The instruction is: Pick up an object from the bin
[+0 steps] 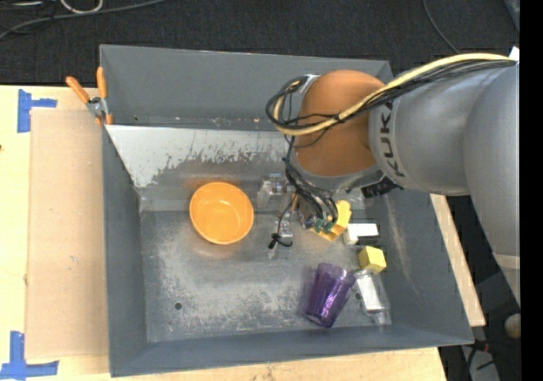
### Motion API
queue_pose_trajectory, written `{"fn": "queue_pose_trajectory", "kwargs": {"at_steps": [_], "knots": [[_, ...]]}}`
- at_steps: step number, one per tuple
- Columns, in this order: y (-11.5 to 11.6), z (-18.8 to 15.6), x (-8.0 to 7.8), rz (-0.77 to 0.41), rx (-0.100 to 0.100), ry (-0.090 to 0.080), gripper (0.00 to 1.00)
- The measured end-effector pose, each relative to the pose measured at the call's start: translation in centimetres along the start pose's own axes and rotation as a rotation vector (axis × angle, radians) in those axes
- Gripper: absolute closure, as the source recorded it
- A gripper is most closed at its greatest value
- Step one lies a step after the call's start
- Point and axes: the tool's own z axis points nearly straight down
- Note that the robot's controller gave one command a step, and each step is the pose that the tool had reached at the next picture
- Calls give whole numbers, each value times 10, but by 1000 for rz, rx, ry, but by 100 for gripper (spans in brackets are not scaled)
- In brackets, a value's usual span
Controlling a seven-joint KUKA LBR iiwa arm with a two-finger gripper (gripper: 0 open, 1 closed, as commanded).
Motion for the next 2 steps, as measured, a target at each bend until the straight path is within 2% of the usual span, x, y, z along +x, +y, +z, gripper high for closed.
{"fn": "queue_pose_trajectory", "kwargs": {"at_steps": [1,2], "knots": [[0,0,0,-1,0,0,0],[7,24,22,15,0,-8,0]]}}
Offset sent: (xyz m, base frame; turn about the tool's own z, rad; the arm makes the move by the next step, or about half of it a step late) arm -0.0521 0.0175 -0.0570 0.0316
